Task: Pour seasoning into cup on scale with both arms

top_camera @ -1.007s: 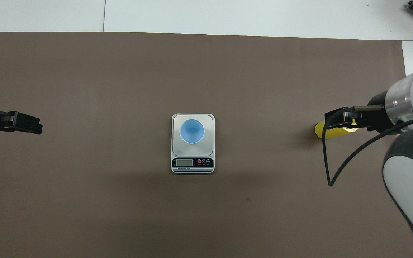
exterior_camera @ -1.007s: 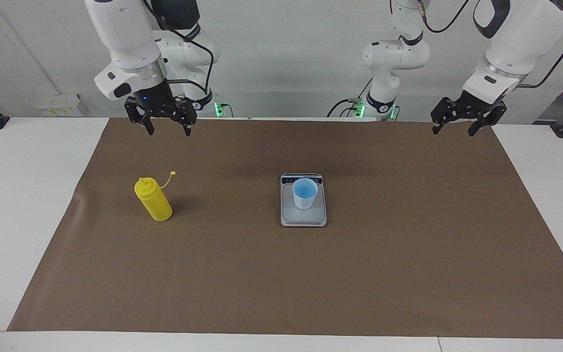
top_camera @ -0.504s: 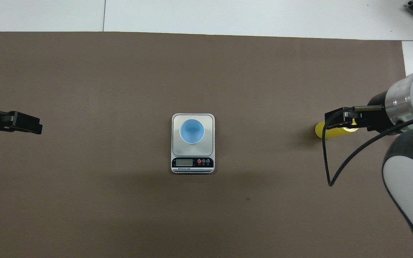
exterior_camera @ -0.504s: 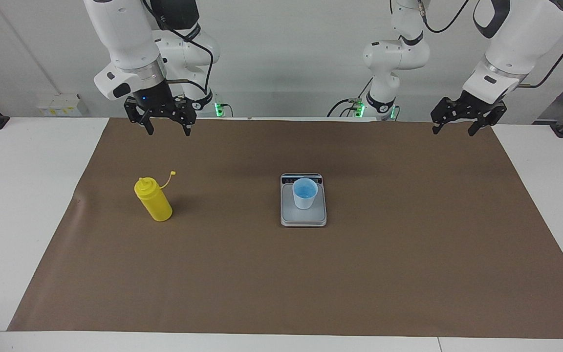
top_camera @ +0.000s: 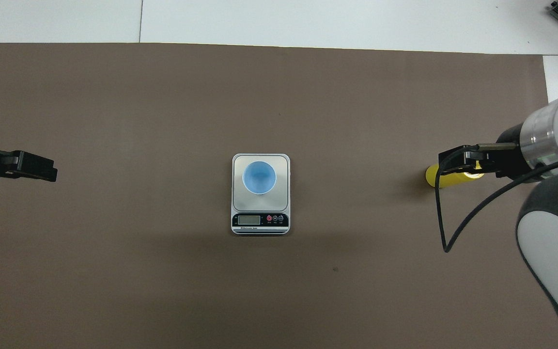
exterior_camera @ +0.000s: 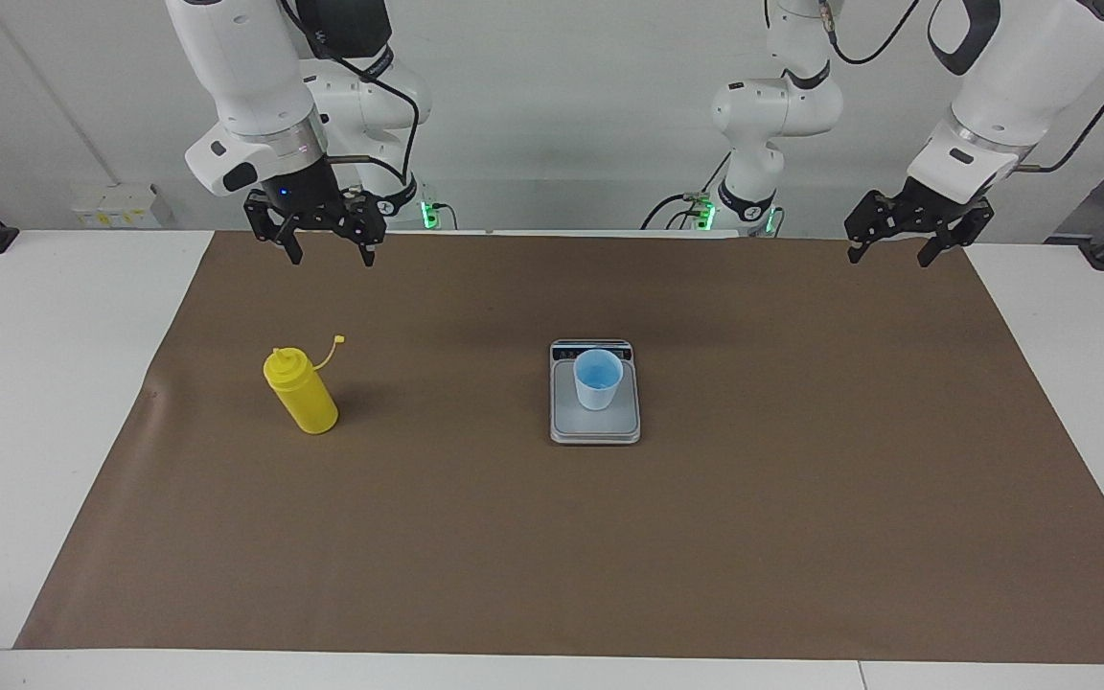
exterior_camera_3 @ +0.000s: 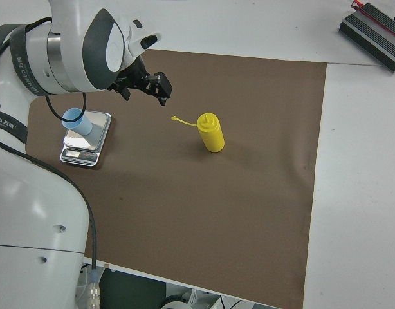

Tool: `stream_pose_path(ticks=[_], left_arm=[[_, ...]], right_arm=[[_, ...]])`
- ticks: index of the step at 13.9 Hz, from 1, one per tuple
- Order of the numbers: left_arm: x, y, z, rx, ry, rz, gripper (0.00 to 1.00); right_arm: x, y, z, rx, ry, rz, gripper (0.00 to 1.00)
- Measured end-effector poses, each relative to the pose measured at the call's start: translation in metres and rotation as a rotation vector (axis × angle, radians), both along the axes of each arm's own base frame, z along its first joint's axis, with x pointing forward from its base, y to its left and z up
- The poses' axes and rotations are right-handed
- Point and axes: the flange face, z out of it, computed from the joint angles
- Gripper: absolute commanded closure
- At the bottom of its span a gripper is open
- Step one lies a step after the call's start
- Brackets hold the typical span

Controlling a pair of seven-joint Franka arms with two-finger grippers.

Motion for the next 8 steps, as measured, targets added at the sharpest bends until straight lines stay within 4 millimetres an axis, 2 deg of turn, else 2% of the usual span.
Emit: stream_pose_path(ticks=[8], left_arm=[[0.0, 0.0, 0.0, 0.0, 0.0, 0.0, 0.0]], right_arm=[[0.0007, -0.0049, 0.0, 0.0, 0.0, -0.009, 0.0]])
